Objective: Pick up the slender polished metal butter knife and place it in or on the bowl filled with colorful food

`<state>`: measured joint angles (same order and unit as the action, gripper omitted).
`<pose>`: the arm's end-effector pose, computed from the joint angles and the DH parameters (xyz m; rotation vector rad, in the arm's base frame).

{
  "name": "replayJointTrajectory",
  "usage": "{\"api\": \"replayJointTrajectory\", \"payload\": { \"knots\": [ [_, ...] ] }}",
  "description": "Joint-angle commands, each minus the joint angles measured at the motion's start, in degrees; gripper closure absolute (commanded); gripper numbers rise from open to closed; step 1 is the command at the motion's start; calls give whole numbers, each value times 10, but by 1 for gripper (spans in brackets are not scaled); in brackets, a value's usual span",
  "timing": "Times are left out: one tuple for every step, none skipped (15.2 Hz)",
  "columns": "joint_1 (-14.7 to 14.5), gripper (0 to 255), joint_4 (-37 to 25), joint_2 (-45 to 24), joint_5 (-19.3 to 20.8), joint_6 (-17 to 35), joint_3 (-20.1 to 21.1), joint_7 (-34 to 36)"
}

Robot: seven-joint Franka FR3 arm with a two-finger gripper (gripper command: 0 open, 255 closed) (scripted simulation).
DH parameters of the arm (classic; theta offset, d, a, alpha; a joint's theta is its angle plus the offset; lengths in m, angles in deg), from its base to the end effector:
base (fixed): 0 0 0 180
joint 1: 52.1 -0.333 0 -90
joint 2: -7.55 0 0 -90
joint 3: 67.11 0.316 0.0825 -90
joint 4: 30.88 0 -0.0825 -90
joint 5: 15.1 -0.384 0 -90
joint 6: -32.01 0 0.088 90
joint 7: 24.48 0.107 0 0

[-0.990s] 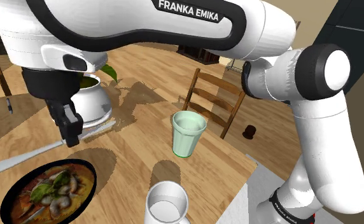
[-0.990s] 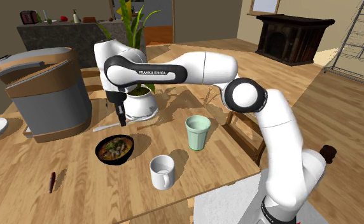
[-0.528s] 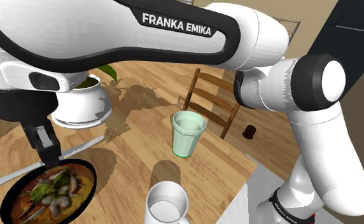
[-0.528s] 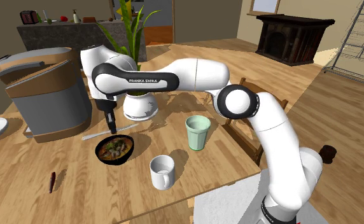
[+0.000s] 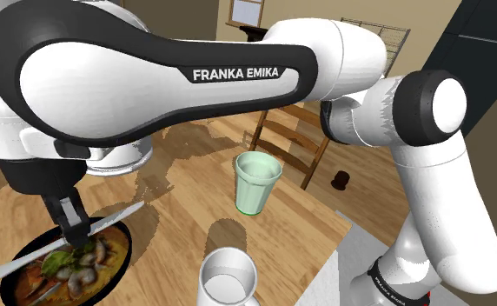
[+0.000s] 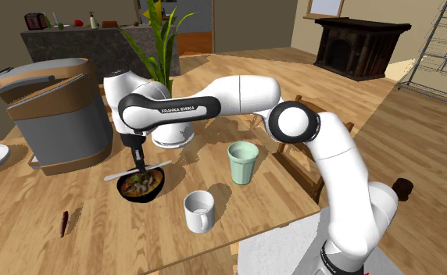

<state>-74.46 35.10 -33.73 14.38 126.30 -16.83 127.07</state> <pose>0.4269 0.5762 0.4687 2.3182 -2.1044 -0.0265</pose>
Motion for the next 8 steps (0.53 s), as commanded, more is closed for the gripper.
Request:
{"api": "replayJointTrajectory", "payload": {
  "knots": [
    [6, 255, 18, -1, 1, 16, 0, 3],
    [8, 255, 26, -1, 2, 24, -1, 4],
    [10, 255, 33, -2, 3, 31, -1, 5],
    [13, 255, 41, -3, 4, 39, -1, 7],
    [13, 255, 42, -3, 4, 39, -1, 7],
    [13, 255, 42, -3, 4, 39, -1, 7],
    [13, 255, 41, -3, 4, 39, -1, 7],
    [13, 255, 41, -3, 4, 39, -1, 7]
  ]
}}
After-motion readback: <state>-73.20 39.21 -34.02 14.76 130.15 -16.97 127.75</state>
